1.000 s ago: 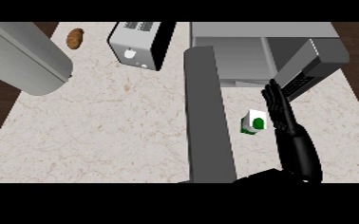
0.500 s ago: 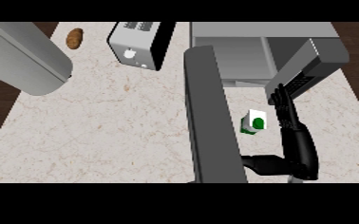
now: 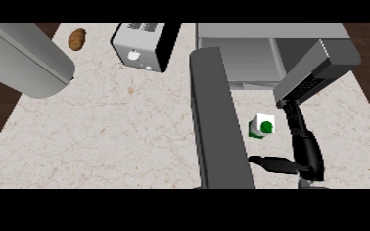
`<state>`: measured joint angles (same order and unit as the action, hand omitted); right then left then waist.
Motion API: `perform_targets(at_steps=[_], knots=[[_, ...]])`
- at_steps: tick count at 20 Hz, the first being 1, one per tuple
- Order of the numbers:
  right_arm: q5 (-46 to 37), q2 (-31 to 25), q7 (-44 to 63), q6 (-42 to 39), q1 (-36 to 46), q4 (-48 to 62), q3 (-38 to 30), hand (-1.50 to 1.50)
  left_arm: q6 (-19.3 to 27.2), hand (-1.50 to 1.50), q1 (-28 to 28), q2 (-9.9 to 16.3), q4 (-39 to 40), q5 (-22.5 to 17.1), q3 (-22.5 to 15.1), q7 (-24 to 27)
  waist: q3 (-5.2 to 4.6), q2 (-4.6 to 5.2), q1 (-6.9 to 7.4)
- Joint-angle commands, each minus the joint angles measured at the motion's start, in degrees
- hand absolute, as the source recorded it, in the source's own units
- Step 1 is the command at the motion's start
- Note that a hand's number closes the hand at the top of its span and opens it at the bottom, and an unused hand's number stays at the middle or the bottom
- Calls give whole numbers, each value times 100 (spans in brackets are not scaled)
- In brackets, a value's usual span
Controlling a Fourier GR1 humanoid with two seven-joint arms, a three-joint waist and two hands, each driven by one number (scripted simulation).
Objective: Pick up the milk, place it into the microwave and close the microwave
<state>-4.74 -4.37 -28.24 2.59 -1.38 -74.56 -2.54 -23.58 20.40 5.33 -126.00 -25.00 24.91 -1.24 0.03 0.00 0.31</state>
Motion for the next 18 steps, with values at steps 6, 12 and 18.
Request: perform_targets(at_steps=[6, 12, 18], knots=[[140, -339, -1141, -390, 964, 2053, -524, -150, 64, -150, -469, 200, 29, -284, 213, -550, 2, 9, 10], [-92, -270, -1910, -83, 1080, 2984, -575, -150, -310, -150, 90, -469, -314, 204, 129, -180, 0, 3, 18], [-164, -379, -2700, 36, 1727, 4366, -795, -150, -313, -150, -312, 2, 30, -418, 604, -442, 1, 9, 21]])
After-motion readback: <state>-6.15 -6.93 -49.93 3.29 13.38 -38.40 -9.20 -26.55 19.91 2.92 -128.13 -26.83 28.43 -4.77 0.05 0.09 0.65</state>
